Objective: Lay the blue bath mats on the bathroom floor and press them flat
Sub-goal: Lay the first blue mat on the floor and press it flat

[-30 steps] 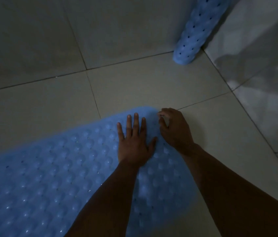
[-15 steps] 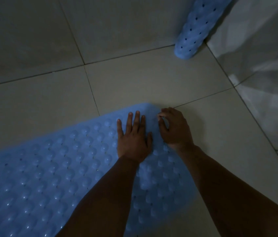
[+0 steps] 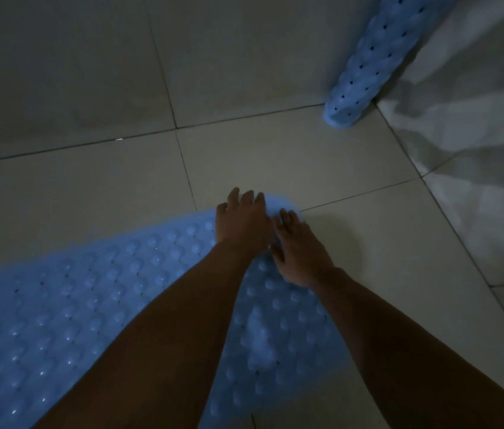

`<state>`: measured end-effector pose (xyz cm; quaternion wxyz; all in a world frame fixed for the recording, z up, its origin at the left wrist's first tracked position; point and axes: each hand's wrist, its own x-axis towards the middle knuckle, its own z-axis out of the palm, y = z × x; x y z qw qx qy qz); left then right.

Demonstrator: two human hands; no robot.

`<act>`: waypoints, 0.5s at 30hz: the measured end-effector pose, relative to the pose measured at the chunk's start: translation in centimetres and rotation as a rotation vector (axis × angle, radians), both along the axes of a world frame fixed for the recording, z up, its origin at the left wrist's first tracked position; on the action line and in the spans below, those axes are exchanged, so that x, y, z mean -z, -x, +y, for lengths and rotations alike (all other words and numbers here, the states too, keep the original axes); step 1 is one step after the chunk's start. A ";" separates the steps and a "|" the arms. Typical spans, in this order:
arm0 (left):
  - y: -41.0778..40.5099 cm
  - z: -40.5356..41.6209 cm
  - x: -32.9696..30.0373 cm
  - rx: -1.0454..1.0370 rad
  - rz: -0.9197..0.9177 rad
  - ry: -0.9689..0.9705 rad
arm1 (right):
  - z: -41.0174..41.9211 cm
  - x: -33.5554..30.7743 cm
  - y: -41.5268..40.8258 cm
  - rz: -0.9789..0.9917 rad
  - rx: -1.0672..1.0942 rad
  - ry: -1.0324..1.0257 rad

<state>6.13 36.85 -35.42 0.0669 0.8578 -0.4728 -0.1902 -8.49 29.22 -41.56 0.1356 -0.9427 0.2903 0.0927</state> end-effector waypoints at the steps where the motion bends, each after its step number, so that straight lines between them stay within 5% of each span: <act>1: 0.5 1.1 1.2 0.004 -0.008 0.020 | 0.4 0.7 0.2 -0.005 -0.015 0.022; 15: 2.9 6.3 7.4 -0.134 -0.183 0.167 | 1.7 3.9 1.2 -0.153 0.019 0.129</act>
